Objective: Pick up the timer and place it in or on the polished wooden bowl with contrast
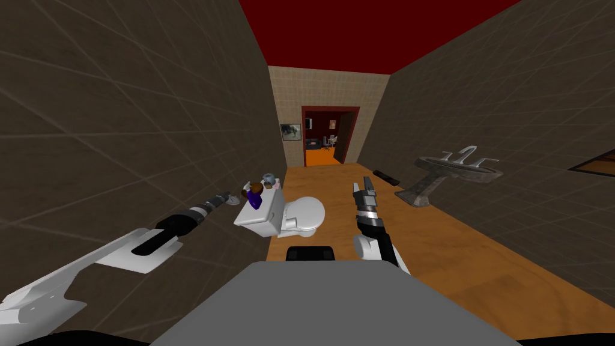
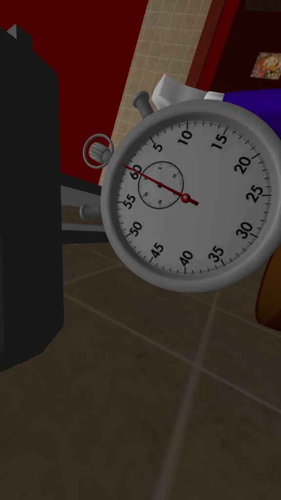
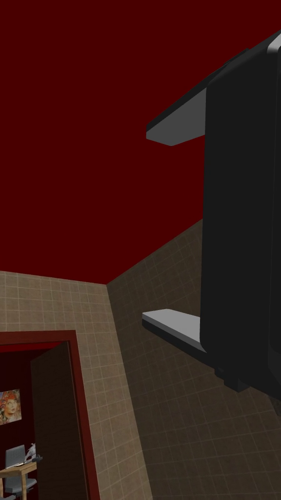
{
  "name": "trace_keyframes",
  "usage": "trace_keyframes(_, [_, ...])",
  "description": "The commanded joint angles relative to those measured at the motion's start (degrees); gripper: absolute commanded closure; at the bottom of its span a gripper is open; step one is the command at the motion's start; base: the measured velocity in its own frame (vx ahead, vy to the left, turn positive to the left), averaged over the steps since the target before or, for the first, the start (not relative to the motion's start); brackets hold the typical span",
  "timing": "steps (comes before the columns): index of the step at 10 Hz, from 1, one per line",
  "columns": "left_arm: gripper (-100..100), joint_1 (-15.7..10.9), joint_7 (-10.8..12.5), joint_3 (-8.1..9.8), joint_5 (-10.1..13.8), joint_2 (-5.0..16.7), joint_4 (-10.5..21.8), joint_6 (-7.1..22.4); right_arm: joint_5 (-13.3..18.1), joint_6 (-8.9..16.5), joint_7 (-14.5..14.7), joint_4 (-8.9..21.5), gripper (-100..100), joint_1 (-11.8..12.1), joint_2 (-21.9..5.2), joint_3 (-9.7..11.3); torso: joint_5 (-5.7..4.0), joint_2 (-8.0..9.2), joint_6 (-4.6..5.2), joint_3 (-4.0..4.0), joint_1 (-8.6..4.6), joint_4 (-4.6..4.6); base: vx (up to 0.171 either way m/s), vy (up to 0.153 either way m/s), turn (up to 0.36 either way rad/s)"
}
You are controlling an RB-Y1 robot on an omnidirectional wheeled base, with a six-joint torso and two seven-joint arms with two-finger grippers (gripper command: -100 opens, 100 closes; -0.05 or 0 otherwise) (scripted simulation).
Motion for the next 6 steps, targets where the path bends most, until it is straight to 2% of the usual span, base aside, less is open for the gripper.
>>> trace_keyframes(1, [100, 0.7, 0.8, 0.86, 1.2, 2.6, -0.7, 1.9, 0.0, 0.0, 0.0, 0.0, 0, 0.0, 0.0, 0.0, 0.0, 0.0, 0.0, 0.0, 0.0, 0.0, 0.146, 0.024, -0.033])
trace_keyframes(4, [100, 2.4, 2.1, 2.61, 3.4, 7.3, -1.8, 4.8, 0.0, 0.0, 0.0, 0.0, 0, 0.0, 0.0, 0.0, 0.02, -0.26, 0.03, -0.15, 0.05, -0.06, 0.179, 0.039, -0.029])
trace_keyframes(6, [100, 3.4, 2.8, 3.53, 4.5, 9.8, -2.5, 6.3, 0.0, 0.0, 0.0, 0.0, 0, 0.0, 0.0, 0.0, 0.04, -0.14, 0.02, -0.1, 0.06, -0.05, 0.129, 0.041, -0.023])
